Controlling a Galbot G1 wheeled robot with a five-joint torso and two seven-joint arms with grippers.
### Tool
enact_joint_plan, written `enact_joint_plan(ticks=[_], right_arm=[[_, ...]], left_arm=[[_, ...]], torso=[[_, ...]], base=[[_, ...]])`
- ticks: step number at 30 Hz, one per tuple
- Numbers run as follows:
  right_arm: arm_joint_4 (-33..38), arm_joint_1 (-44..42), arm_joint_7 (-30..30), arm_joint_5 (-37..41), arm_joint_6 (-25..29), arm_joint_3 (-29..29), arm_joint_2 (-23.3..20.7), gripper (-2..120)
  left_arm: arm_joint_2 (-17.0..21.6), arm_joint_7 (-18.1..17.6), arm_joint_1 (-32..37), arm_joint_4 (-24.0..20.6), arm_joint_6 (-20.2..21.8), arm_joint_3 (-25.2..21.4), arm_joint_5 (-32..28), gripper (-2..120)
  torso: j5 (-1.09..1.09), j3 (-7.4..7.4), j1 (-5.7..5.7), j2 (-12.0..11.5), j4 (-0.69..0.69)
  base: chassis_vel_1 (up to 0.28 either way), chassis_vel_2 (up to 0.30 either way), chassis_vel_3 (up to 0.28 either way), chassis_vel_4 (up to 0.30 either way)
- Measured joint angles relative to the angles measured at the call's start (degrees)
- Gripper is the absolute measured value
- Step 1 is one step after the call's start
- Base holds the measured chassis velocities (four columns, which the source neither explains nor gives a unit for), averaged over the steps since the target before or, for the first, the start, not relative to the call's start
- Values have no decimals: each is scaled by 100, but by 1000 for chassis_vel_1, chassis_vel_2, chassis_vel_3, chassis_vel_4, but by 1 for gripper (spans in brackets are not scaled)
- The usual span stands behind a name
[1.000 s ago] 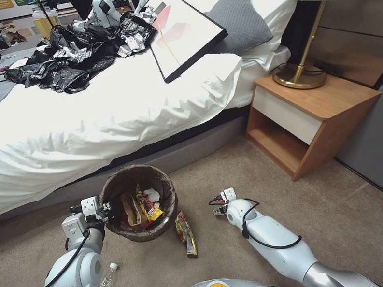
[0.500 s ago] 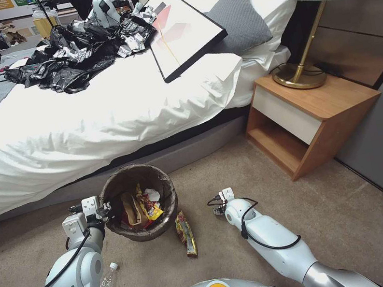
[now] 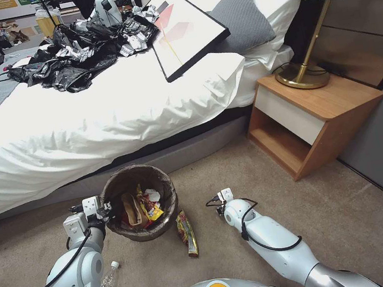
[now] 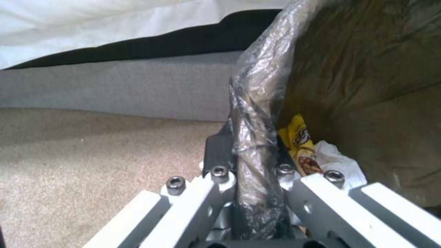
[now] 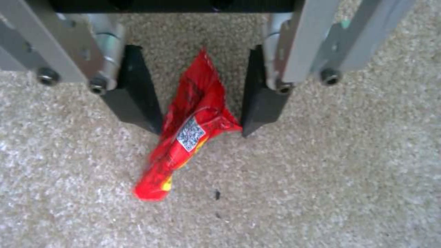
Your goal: Pick up the trash bin, then pick up the garbage from the floor and place it into the trash bin.
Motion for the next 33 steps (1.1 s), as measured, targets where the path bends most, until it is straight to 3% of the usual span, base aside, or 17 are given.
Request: enact_joint_plan(ticks=[12, 19, 26, 30, 33], right_arm=[[-91, 29, -4, -30, 25, 24, 14, 0], [66, -16, 22, -49, 22, 26, -37, 0], [704, -91, 205, 158, -165, 17, -228, 0], [1479, -128, 493, 768, -270, 29, -577, 0], [2588, -70, 713, 1479, -278, 28, -1283, 0]], left_arm=[[18, 10, 4, -33, -1, -1, 10, 0], [20, 20, 19, -53, 0, -13, 12, 0], [25, 14, 34, -134, 52, -35, -10, 0], [47, -79, 43, -234, 127, -50, -103, 0], [61, -191, 41, -327, 132, -31, -203, 0]], torso=[[-3, 0, 0, 0, -2], [-5, 1, 0, 0, -4], [-4, 1, 0, -1, -5], [-4, 0, 0, 0, -4], [-3, 0, 0, 0, -5]], base=[[0, 0, 0, 0], [0, 0, 0, 0], [0, 0, 0, 0], [0, 0, 0, 0], [0, 0, 0, 0]])
